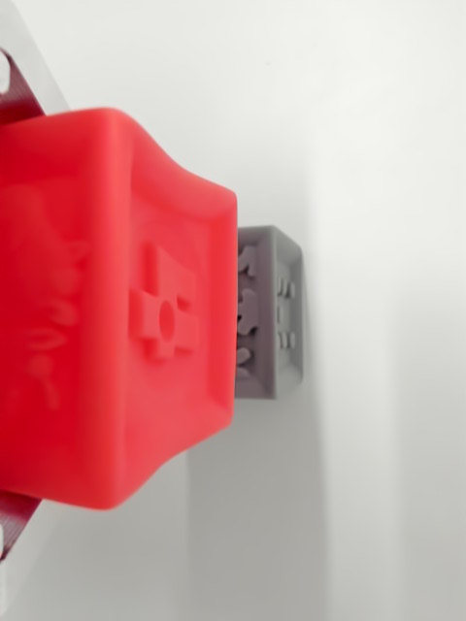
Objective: Destack cube
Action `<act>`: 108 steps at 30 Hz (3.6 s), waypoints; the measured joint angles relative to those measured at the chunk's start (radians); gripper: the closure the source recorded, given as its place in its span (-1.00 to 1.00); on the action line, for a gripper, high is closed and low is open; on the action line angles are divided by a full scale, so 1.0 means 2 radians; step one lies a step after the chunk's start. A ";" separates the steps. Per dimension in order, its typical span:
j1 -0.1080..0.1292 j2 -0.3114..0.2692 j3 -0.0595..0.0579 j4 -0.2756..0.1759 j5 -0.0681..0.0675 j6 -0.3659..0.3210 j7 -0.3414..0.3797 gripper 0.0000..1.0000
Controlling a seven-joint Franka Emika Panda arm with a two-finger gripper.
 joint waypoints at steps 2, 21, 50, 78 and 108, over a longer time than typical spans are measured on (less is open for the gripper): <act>0.000 -0.007 0.000 0.000 -0.002 -0.006 0.002 1.00; 0.005 -0.045 0.001 0.008 -0.016 -0.052 0.020 1.00; 0.034 -0.003 0.016 0.060 -0.016 -0.061 0.057 1.00; 0.059 0.044 0.030 0.123 -0.015 -0.077 0.092 1.00; 0.087 0.099 0.039 0.201 -0.015 -0.100 0.125 1.00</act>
